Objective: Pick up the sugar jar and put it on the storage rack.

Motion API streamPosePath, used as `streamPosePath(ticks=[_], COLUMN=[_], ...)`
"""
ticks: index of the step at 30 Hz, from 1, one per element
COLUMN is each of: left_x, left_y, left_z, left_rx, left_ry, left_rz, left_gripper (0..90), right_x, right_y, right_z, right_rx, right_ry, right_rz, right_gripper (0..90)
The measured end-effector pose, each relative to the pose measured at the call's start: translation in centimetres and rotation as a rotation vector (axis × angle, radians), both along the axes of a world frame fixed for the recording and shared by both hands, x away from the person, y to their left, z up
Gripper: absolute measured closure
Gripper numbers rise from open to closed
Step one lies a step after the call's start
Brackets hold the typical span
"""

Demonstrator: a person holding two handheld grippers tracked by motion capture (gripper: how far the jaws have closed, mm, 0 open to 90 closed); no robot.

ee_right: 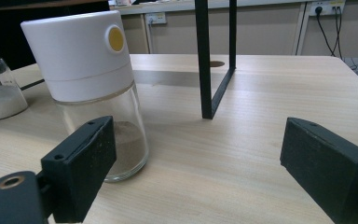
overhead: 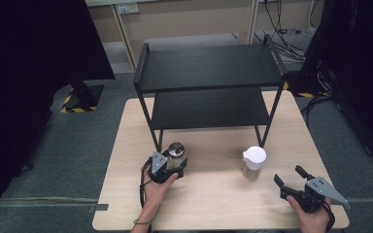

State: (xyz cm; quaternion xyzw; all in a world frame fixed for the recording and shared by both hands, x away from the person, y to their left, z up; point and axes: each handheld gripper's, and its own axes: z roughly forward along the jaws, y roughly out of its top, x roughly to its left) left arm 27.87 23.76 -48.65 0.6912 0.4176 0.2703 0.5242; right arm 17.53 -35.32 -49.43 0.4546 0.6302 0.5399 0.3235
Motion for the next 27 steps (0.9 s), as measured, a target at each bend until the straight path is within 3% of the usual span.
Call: streamPosePath(ticks=[10, 19, 23, 27], left_x=[0.3, 0.1, -0.2, -0.7], left_y=[-0.8, -0.9, -0.7, -0.3], left_z=[0.5, 0.4, 0.1, -0.6], left_rx=[0.037, 0.052, 0.037, -0.004], left_ry=[0.018, 0.0, -0.019, -0.05], left_rz=[0.012, 0.003, 0.002, 0.008], left_gripper=[29.5, 30.3, 30.3, 30.3], right_x=[0.0, 0.0, 0.0, 0.1], right_y=[0.0, 0.0, -0.1, -0.1], right_z=[0.0, 0.0, 0.0, 0.0], right_rx=[-0.001, 0.001, 0.003, 0.002], right_ry=[0.001, 0.001, 0.003, 0.004], right_rz=[0.001, 0.002, 0.002, 0.002], right_gripper=[10.8, 10.8, 10.8, 10.8])
